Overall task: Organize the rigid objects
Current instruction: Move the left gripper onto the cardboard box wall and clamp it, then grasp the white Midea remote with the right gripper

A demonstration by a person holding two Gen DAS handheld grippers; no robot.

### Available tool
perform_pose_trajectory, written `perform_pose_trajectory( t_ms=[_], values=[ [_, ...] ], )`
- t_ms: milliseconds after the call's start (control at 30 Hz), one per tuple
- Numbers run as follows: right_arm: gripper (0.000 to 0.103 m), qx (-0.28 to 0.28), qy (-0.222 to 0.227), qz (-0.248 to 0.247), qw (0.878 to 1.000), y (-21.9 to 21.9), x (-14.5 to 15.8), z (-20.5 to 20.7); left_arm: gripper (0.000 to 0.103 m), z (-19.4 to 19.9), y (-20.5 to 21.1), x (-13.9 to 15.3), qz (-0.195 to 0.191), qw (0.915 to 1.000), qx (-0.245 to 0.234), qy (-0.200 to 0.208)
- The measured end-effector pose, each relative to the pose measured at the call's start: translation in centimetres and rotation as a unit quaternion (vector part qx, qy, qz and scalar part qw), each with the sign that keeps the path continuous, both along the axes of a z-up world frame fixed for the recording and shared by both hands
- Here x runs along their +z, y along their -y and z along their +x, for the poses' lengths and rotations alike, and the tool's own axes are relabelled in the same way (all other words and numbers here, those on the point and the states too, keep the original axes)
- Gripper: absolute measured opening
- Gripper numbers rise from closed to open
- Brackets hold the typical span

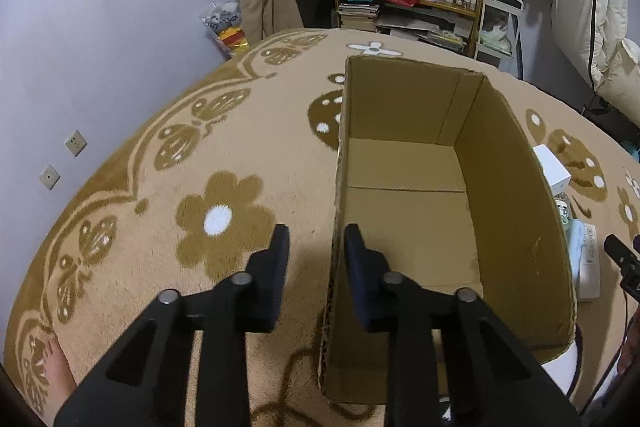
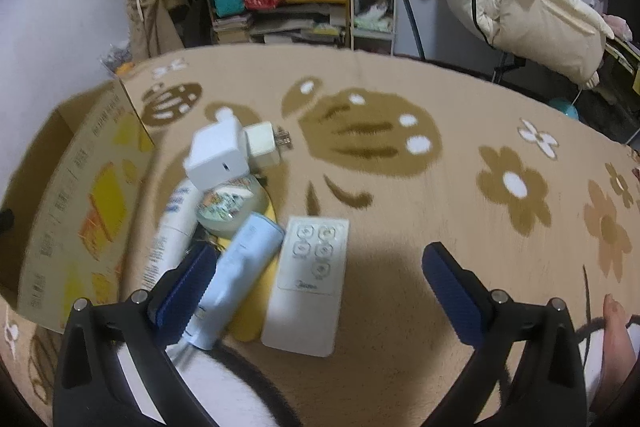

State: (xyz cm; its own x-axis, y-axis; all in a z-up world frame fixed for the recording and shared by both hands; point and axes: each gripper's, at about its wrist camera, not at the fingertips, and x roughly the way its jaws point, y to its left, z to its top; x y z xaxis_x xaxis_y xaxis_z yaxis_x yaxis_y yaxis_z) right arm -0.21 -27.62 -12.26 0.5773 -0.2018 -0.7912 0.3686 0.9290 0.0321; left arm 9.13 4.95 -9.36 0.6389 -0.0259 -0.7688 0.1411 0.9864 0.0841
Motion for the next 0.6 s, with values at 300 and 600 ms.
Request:
perform_pose_trajectory(
  t_ms=[300,600],
  values=[
    [0.103,0.0,-0.031,0.03,0.999,0.8,-2.8,0.4,0.011,-0.1,0.7,-0.5,0.006,0.9999,-0.008,-0.008],
    [0.096,-0.015,-0.05,0.032,0.998,1.6,-4.2,0.5,0.008,-0.3,0.8,-0.6,0.011,0.9998,-0.014,-0.012]
  ],
)
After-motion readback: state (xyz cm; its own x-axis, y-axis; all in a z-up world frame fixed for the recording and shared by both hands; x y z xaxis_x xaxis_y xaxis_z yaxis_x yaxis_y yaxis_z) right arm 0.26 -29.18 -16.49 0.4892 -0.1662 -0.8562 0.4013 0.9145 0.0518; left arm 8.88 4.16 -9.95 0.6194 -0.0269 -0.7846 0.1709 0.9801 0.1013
